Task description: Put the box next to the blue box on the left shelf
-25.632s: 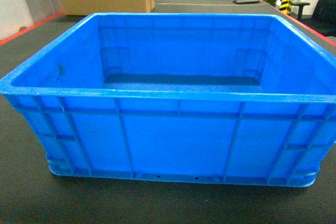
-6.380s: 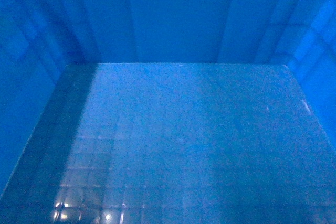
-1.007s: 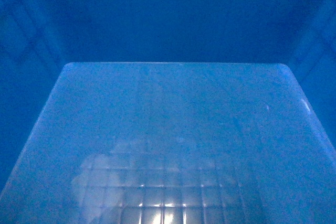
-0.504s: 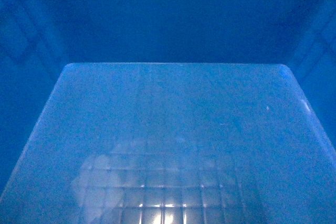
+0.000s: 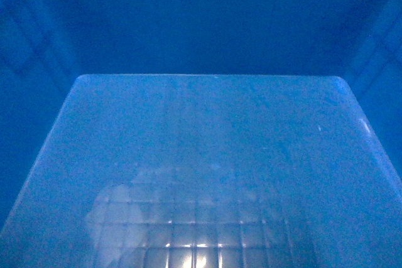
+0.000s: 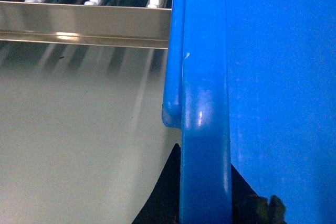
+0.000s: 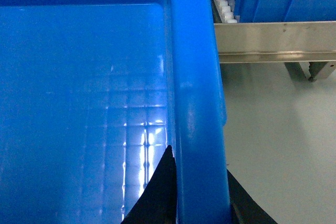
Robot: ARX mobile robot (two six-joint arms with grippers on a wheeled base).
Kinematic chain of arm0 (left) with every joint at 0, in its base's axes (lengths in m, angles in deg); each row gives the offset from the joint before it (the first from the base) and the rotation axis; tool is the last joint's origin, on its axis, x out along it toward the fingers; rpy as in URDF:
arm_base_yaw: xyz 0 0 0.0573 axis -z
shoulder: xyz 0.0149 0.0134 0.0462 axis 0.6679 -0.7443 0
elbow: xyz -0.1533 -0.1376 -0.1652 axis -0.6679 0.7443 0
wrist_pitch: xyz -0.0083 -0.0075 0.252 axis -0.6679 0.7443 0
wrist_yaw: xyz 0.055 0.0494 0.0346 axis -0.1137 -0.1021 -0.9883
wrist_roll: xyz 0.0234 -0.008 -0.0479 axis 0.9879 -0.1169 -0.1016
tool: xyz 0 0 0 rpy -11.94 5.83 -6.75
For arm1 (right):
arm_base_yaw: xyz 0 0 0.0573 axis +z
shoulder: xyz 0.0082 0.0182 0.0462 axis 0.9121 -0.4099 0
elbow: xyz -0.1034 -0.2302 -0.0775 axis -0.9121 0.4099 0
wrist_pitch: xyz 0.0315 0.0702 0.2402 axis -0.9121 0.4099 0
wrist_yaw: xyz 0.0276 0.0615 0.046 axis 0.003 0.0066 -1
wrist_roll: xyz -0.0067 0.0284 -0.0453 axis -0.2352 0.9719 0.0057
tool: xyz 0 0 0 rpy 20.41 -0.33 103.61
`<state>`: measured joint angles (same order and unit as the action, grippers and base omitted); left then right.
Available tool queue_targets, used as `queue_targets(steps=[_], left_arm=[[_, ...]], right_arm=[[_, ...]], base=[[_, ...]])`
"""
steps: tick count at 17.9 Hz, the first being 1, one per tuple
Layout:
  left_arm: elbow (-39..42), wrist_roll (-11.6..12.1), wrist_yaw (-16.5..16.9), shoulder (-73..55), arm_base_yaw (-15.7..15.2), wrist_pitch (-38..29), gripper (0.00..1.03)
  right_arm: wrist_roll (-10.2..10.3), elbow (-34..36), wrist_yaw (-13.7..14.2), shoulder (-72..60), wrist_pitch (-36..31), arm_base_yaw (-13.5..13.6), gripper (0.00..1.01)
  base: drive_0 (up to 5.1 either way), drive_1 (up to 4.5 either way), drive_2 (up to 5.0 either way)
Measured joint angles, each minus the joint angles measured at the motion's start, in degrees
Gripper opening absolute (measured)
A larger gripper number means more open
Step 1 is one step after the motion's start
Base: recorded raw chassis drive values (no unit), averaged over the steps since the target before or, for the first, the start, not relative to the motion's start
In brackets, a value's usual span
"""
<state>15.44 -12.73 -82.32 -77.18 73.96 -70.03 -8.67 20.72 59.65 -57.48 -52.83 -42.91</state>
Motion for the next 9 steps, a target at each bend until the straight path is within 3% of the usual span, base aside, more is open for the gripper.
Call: queue_targets(steps=[9], left_arm=[[0.00,-0.02,-0.02,-0.11,0.00,-0.07,0.09]], right_arm=[[0.00,0.00,0.00,-0.02,-0.04,0.00,0.10]], base=[[0.1,4.40,-4.3]])
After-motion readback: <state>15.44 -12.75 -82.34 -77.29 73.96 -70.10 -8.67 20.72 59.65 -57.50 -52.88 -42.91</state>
